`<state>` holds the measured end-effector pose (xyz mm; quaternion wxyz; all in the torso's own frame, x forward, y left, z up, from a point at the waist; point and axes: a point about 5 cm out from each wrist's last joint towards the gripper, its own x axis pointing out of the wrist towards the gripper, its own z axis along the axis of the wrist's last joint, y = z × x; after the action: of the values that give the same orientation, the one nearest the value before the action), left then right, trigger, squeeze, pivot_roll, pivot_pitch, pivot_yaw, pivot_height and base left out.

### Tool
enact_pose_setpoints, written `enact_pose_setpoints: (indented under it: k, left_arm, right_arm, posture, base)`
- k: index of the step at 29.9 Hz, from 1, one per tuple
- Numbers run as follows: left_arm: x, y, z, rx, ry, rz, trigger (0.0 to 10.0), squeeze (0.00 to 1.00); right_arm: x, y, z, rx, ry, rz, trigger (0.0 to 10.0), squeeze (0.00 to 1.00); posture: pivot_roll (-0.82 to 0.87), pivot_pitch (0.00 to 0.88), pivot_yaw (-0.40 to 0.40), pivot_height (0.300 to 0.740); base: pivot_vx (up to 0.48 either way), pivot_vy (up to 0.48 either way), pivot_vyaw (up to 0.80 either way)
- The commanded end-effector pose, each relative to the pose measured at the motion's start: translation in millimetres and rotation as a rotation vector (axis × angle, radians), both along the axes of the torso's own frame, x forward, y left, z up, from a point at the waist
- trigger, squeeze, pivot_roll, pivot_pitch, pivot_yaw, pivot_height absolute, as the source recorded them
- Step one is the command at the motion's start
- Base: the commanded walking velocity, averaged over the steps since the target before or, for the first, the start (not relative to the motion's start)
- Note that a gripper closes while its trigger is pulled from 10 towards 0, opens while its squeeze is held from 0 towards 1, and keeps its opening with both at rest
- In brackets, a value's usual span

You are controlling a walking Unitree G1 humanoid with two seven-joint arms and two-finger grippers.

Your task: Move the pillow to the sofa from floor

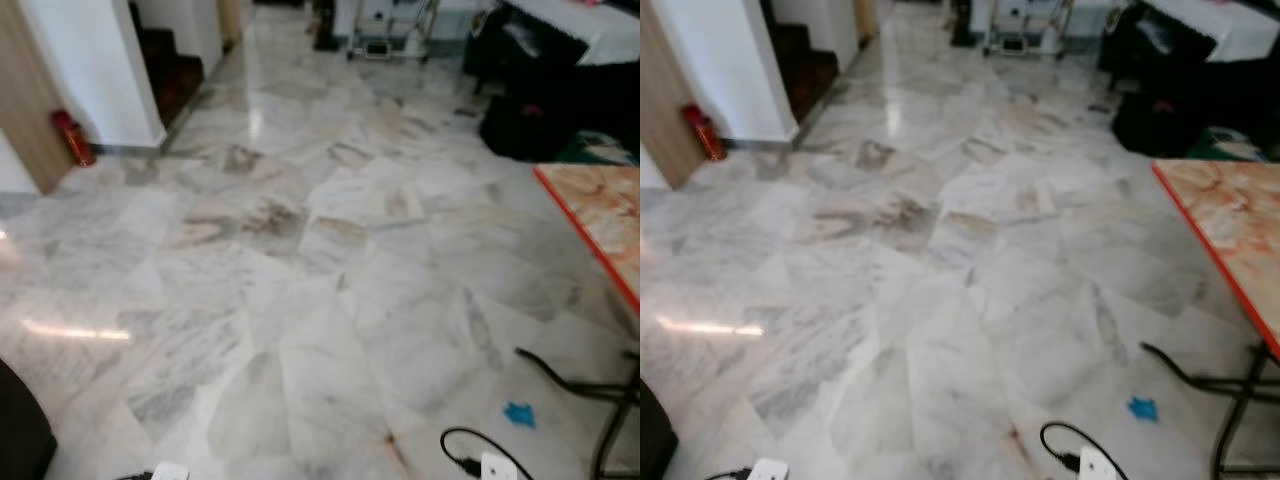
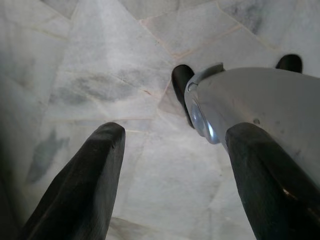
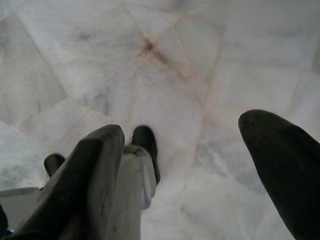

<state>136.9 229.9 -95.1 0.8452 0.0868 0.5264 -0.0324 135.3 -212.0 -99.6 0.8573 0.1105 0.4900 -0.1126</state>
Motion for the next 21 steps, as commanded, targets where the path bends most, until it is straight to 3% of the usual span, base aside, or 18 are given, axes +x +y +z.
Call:
enact_pose_setpoints:
  k: [1, 7, 17, 21]
  left_arm:
    - [-2.1, -4.2, -1.7, -0.006, 0.009, -0.011, 10.0, 0.00]
    - [-2.0, -7.7, -2.4, -0.011, 0.007, -0.014, 10.0, 0.00]
    - [-8.0, 2.8, -1.7, -0.004, 0.014, -0.003, 10.0, 0.00]
    - [-0.4, -8.7, -2.1, -0.015, 0.003, -0.009, 10.0, 0.00]
  right_arm:
    - [0.4, -0.1, 0.2, -0.002, -0.002, -0.003, 10.0, 0.00]
    - [0.6, 0.1, 0.2, -0.002, -0.002, -0.001, 10.0, 0.00]
    - [1.4, 0.1, 0.5, -0.002, -0.005, -0.005, 10.0, 0.00]
    - [1.5, -0.2, 0.5, -0.003, -0.003, -0.006, 10.0, 0.00]
  posture:
    - [-0.06, 0.000, -0.035, 0.740]
    - [-0.06, 0.000, -0.035, 0.740]
    - [-0.06, 0.000, -0.035, 0.740]
    - [-0.06, 0.000, -0.036, 0.740]
  base:
    - [-0.259, 0.000, 0.00]
    - [-0.258, 0.000, 0.00]
    - [-0.260, 0.000, 0.00]
    - [-0.261, 0.000, 0.00]
